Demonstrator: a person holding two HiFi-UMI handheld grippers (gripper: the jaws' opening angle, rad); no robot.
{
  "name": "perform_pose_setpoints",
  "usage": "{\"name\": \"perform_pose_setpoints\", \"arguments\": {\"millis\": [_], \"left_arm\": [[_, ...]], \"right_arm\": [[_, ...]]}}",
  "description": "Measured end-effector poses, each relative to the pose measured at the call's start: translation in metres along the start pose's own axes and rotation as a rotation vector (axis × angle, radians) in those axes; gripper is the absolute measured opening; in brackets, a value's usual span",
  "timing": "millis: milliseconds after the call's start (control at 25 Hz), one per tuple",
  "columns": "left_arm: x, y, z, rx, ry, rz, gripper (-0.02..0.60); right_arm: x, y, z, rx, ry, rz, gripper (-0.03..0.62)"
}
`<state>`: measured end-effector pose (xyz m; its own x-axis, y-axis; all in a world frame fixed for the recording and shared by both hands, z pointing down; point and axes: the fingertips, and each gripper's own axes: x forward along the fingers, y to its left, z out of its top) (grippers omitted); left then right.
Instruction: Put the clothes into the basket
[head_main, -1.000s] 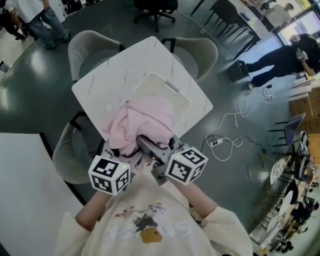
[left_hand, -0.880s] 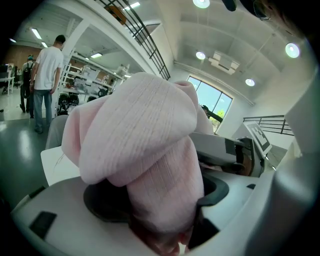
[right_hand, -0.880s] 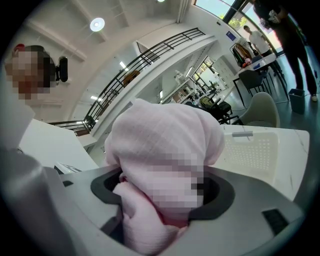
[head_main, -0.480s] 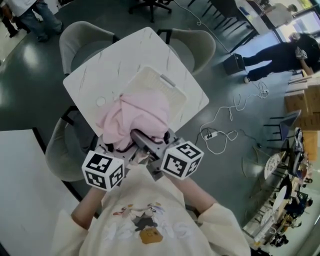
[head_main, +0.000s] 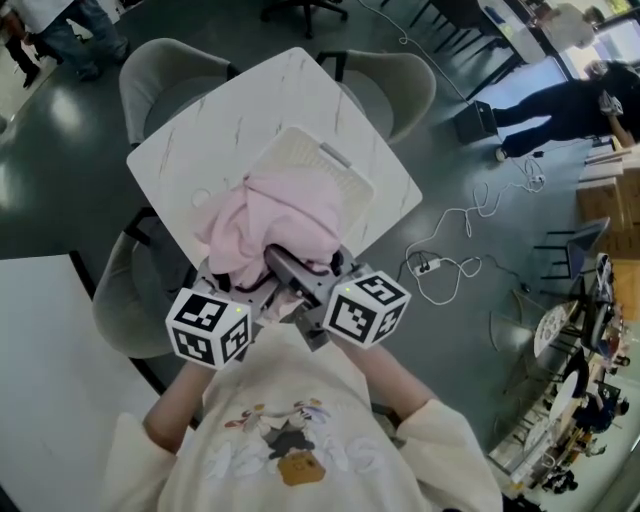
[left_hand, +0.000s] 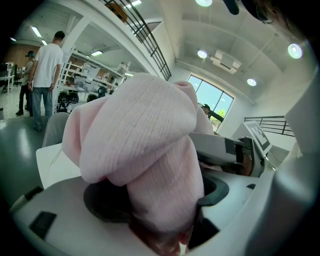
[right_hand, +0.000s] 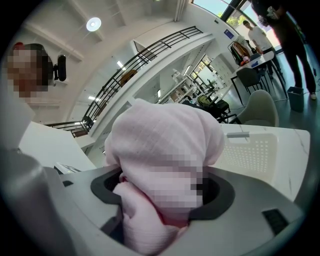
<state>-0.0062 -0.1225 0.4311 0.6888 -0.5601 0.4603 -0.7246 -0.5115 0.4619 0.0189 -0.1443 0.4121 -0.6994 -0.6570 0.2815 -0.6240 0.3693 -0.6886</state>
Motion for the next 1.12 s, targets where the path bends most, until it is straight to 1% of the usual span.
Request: {"name": "perform_pose_setpoints", "arguments": {"millis": [280, 520, 720, 840, 960, 1120], "left_arm": [[0.022, 0.010, -0.009, -0.017, 0.020, 0.007, 0.365], [0.042, 0.027, -0.021, -0.040, 0.018, 0.006, 0.365], [0.056, 0.036, -0.027, -0.051, 0.049, 0.014, 0.365], [0.065, 0.042, -0.037, -0.063, 0.065, 0.019, 0.365], [0.070, 0.046, -0.042, -0.058, 0.085, 0.027, 0.365], [0.080, 0.049, -0.043, -0.062, 0.103, 0.019, 0.365]], "right_arm": [[0.009, -0.026, -0.004, 0.032, 0.018, -0.026, 0.334], [0.022, -0.050, -0.012, 0.057, 0.040, -0.068, 0.336], [0.029, -0.069, -0.016, 0.104, 0.049, -0.090, 0.336], [0.033, -0.081, -0.024, 0.133, 0.064, -0.114, 0.336], [0.036, -0.090, -0.029, 0.169, 0.067, -0.126, 0.336], [0.038, -0.101, -0.028, 0.185, 0.064, -0.153, 0.336]]}}
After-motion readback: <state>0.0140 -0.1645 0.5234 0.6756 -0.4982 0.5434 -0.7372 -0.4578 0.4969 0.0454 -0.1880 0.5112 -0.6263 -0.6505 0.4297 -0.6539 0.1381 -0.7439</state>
